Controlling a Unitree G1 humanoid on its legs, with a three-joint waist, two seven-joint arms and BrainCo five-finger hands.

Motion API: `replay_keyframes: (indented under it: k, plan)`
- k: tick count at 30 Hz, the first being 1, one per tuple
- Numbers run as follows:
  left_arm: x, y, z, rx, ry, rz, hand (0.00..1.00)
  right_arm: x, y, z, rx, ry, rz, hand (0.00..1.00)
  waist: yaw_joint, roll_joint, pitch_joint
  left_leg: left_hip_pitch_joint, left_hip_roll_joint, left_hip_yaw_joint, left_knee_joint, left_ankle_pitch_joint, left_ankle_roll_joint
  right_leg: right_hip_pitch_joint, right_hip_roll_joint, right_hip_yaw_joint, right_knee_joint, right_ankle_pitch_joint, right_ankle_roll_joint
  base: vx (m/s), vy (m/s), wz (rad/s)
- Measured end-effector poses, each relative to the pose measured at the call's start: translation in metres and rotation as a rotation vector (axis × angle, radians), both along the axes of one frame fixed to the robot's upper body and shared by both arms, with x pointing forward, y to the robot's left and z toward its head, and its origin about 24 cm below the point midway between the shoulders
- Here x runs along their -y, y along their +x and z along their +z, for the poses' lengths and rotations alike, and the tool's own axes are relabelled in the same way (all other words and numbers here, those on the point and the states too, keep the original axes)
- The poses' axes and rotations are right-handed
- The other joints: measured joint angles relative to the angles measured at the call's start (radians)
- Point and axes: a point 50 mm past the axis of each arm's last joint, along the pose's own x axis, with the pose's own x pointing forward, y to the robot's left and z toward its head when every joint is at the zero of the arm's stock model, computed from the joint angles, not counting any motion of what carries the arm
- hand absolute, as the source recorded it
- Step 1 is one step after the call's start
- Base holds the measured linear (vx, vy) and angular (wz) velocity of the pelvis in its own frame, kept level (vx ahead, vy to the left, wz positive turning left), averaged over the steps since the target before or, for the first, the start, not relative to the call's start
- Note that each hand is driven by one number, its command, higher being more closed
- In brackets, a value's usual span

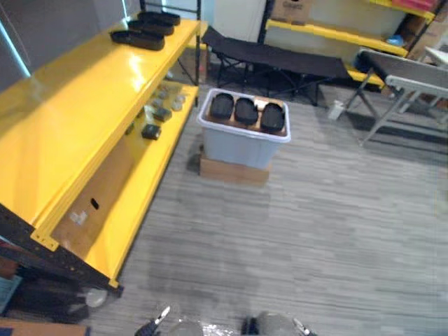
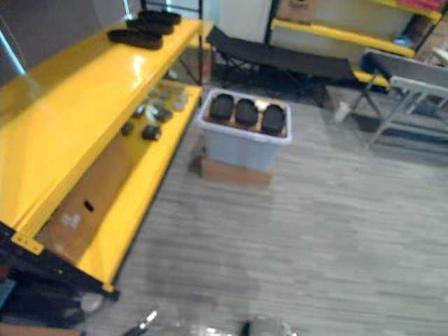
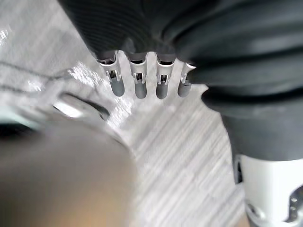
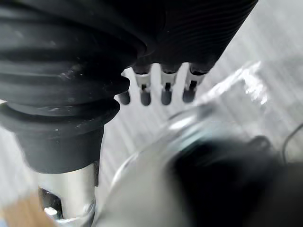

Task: Walk over and take plastic housings, then place them on the shelf

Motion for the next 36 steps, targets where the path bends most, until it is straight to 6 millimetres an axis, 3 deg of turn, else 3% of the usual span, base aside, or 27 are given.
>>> replay_keyframes:
  k: [2, 6, 7, 8, 10, 11, 13, 14, 16, 17, 18, 19, 21, 22, 23, 24, 26, 27, 28, 30, 32, 33, 35, 36]
  plan:
    - [0.006, 0.016, 0.005, 0.05, -0.01, -0.007, 0.0, -0.004, -0.009, -0.001, -0.024, 0.016, -0.02, 0.0, -0.012, -0.001, 0.0, 0.014, 0.002, -0.016, 0.009, -0.02, -0.02, -0.011, 0.0, -0.001, -0.03, 0.034, -0.017, 0.35, -0.136, 0.26]
    - [0.021, 0.041, 0.016, 0.15, -0.051, 0.03, 0.0, -0.013, -0.026, -0.002, -0.061, 0.044, -0.036, 0.0, -0.023, -0.012, -0.02, 0.096, 0.04, -0.014, -0.013, -0.082, -0.118, 0.015, 0.009, -0.025, -0.052, 0.129, -0.045, 0.38, -0.244, 0.31]
    - [0.023, 0.04, 0.015, 0.145, -0.057, 0.038, 0.0, -0.012, -0.027, -0.002, -0.064, 0.041, -0.039, 0.0, -0.025, -0.002, -0.025, 0.107, 0.059, -0.014, -0.025, -0.093, -0.118, 0.014, 0.017, -0.044, -0.036, 0.149, -0.065, 0.32, -0.231, 0.26]
    - [0.027, 0.034, 0.012, 0.121, -0.066, 0.052, 0.0, -0.009, -0.028, -0.002, -0.068, 0.033, -0.037, 0.0, -0.031, 0.018, -0.038, 0.104, 0.09, -0.015, -0.01, -0.093, -0.125, 0.008, 0.037, -0.073, -0.011, 0.119, -0.089, 0.33, -0.231, 0.29]
    - [0.036, 0.028, 0.008, 0.091, -0.109, 0.084, 0.0, 0.0, -0.023, -0.001, -0.077, -0.018, -0.029, 0.0, -0.03, 0.025, -0.044, -0.012, 0.13, 0.006, 0.218, -0.038, -0.18, 0.022, 0.051, -0.095, -0.01, 0.081, -0.13, 0.44, -0.378, 0.31]
    - [0.043, 0.022, 0.005, 0.06, -0.129, 0.111, 0.0, 0.007, -0.017, 0.0, -0.065, -0.047, -0.017, 0.0, -0.028, 0.044, -0.039, -0.096, 0.168, 0.049, 0.386, -0.02, -0.182, 0.066, 0.062, -0.102, -0.043, 0.075, -0.136, 0.42, -0.381, 0.23]
    - [0.04, 0.021, 0.004, 0.056, -0.126, 0.146, 0.0, 0.016, -0.001, 0.002, -0.023, -0.096, 0.023, 0.0, -0.021, 0.052, -0.027, -0.145, 0.194, 0.086, 0.485, -0.026, -0.175, 0.165, 0.07, -0.118, -0.112, 0.075, -0.137, 0.34, -0.245, 0.22]
    - [0.038, 0.018, 0.004, 0.059, -0.134, 0.176, 0.0, 0.022, 0.016, 0.005, 0.037, -0.133, 0.035, 0.0, -0.013, 0.059, -0.023, -0.17, 0.179, 0.095, 0.471, -0.026, -0.175, 0.225, 0.067, -0.119, -0.155, 0.074, -0.139, 0.29, -0.185, 0.12]
    - [0.036, 0.015, 0.003, 0.052, -0.13, 0.183, 0.0, 0.033, 0.051, 0.013, 0.144, -0.189, 0.061, 0.0, 0.012, 0.078, -0.015, -0.233, 0.117, 0.093, 0.366, -0.023, -0.169, 0.262, 0.057, -0.109, -0.193, 0.067, -0.149, 0.18, -0.068, -0.17]
    - [0.031, 0.007, 0.002, 0.036, -0.125, 0.21, 0.0, 0.041, 0.077, 0.021, 0.222, -0.23, 0.075, 0.0, 0.029, 0.086, -0.01, -0.282, 0.074, 0.093, 0.248, -0.001, -0.147, 0.264, 0.051, -0.093, -0.203, 0.05, -0.159, 0.12, -0.002, -0.32]
    - [0.027, 0.0, 0.0, 0.022, -0.115, 0.217, 0.0, 0.043, 0.088, 0.025, 0.257, -0.248, 0.081, 0.0, 0.043, 0.09, -0.007, -0.302, 0.054, 0.095, 0.186, 0.025, -0.137, 0.266, 0.049, -0.085, -0.203, 0.043, -0.155, 0.12, 0.039, -0.32]
    - [0.02, -0.017, -0.004, -0.021, -0.093, 0.226, 0.0, 0.045, 0.105, 0.033, 0.311, -0.282, 0.098, 0.0, 0.066, 0.1, 0.004, -0.325, 0.025, 0.103, 0.092, 0.085, -0.125, 0.289, 0.05, -0.077, -0.202, 0.027, -0.15, 0.17, 0.065, -0.23]
    - [0.014, -0.055, -0.011, -0.119, -0.068, 0.236, 0.0, 0.044, 0.116, 0.038, 0.35, -0.3, 0.138, 0.0, 0.087, 0.102, 0.006, -0.333, 0.013, 0.124, 0.004, 0.167, -0.112, 0.326, 0.06, -0.064, -0.188, -0.013, -0.131, 0.25, 0.105, -0.32]
    - [0.013, -0.084, -0.015, -0.189, -0.068, 0.229, 0.0, 0.041, 0.121, 0.041, 0.365, -0.309, 0.166, 0.0, 0.11, 0.088, 0.004, -0.316, 0.019, 0.13, 0.01, 0.233, -0.086, 0.34, 0.062, -0.033, -0.164, -0.049, -0.117, 0.39, 0.169, -0.46]
    - [0.013, -0.096, -0.016, -0.226, -0.065, 0.214, 0.0, 0.038, 0.124, 0.041, 0.372, -0.308, 0.181, 0.0, 0.118, 0.069, -0.001, -0.318, 0.014, 0.132, 0.025, 0.255, -0.055, 0.343, 0.058, -0.02, -0.152, -0.075, -0.108, 0.5, 0.209, -0.36]
    - [0.013, -0.097, -0.017, -0.228, -0.069, 0.198, 0.0, 0.035, 0.126, 0.041, 0.373, -0.3, 0.179, 0.0, 0.119, 0.041, 0.001, -0.328, 0.001, 0.139, 0.06, 0.226, -0.012, 0.342, 0.04, -0.015, -0.133, -0.104, -0.101, 0.48, 0.194, -0.1]
    - [0.002, -0.098, -0.015, -0.211, -0.054, 0.159, 0.0, 0.031, 0.124, 0.039, 0.356, -0.284, 0.17, 0.0, 0.122, -0.006, -0.003, -0.339, -0.018, 0.152, 0.112, 0.161, 0.016, 0.331, 0.009, -0.008, -0.085, -0.15, -0.08, 0.36, 0.122, -0.11]
    - [-0.001, -0.093, -0.014, -0.2, -0.038, 0.13, 0.0, 0.031, 0.118, 0.035, 0.328, -0.276, 0.168, 0.0, 0.118, -0.018, -0.006, -0.326, -0.024, 0.156, 0.137, 0.118, 0.027, 0.301, -0.005, -0.005, 0.033, -0.161, -0.045, 0.42, 0.126, -0.12]
    - [-0.008, -0.079, -0.012, -0.152, -0.009, 0.113, 0.0, 0.03, 0.107, 0.029, 0.283, -0.263, 0.16, 0.0, 0.11, -0.014, -0.003, -0.285, -0.024, 0.152, 0.136, 0.095, 0.038, 0.249, -0.024, -0.007, 0.208, -0.149, -0.004, 0.5, 0.153, -0.02]
    - [-0.011, -0.053, -0.007, -0.074, 0.021, 0.066, 0.0, 0.026, 0.084, 0.019, 0.211, -0.232, 0.156, 0.0, 0.097, -0.006, 0.001, -0.199, -0.023, 0.142, 0.116, 0.077, 0.045, 0.221, -0.043, -0.015, 0.324, -0.167, -0.018, 0.41, 0.097, 0.21]
    - [-0.015, -0.024, 0.001, 0.011, 0.048, 0.026, 0.0, 0.021, 0.069, 0.014, 0.179, -0.203, 0.162, 0.0, 0.071, 0.004, 0.001, -0.134, -0.016, 0.124, 0.07, 0.075, 0.044, 0.191, -0.044, -0.039, 0.277, -0.183, -0.023, 0.43, 0.006, 0.27]
    - [-0.015, 0.0, 0.007, 0.067, 0.069, 0.001, 0.0, 0.02, 0.065, 0.013, 0.174, -0.201, 0.154, 0.0, 0.05, 0.011, -0.001, -0.103, 0.004, 0.118, 0.035, 0.075, 0.036, 0.149, -0.032, -0.036, 0.166, -0.181, -0.021, 0.35, -0.044, 0.11]
    - [-0.013, 0.022, 0.014, 0.116, 0.075, -0.007, 0.0, 0.021, 0.061, 0.012, 0.169, -0.206, 0.128, 0.0, 0.033, 0.024, -0.002, -0.095, 0.031, 0.113, 0.023, 0.064, 0.015, 0.093, -0.023, -0.031, 0.048, -0.135, -0.022, 0.29, -0.058, -0.01]
    - [-0.012, 0.034, 0.018, 0.144, 0.079, -0.01, 0.0, 0.019, 0.056, 0.01, 0.155, -0.203, 0.106, 0.0, 0.027, 0.03, 0.002, -0.082, 0.053, 0.115, 0.024, 0.052, -0.005, 0.059, -0.022, -0.031, -0.026, -0.07, -0.027, 0.31, -0.121, -0.12]
